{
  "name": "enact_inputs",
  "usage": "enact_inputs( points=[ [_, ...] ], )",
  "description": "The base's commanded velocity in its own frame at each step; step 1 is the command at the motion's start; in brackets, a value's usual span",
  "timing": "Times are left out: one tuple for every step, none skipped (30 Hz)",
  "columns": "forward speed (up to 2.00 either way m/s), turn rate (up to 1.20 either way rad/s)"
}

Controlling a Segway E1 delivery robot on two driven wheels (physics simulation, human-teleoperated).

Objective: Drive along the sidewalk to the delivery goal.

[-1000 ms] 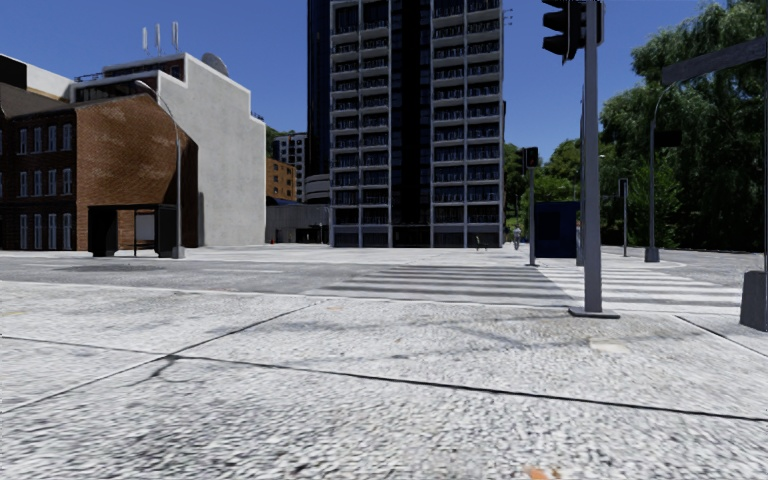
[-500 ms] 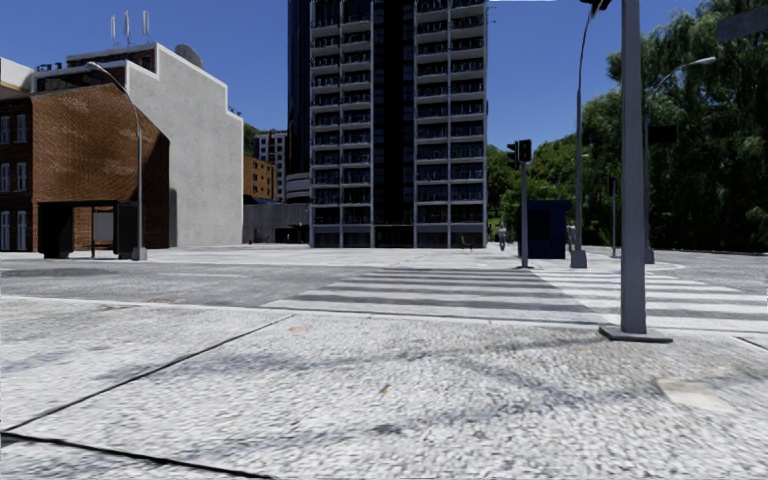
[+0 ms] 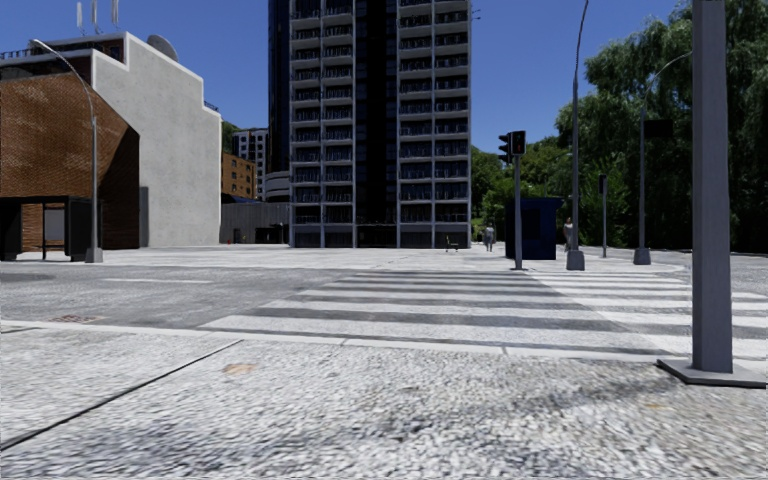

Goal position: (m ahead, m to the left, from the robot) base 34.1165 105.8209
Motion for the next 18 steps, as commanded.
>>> enact_inputs(
  points=[
    [2.0,0.0],
    [2.0,0.0],
    [2.0,0.0],
    [2.0,0.0],
    [2.0,0.0],
    [2.0,0.0],
    [2.0,-0.25],
    [1.99,-0.43],
    [1.98,-0.48],
    [1.98,-0.48],
    [1.98,-0.49],
    [1.98,-0.49],
    [1.98,-0.49],
    [1.98,-0.49],
    [1.98,-0.49],
    [1.98,-0.49],
    [1.98,-0.48],
    [1.98,-0.45]
  ],
)
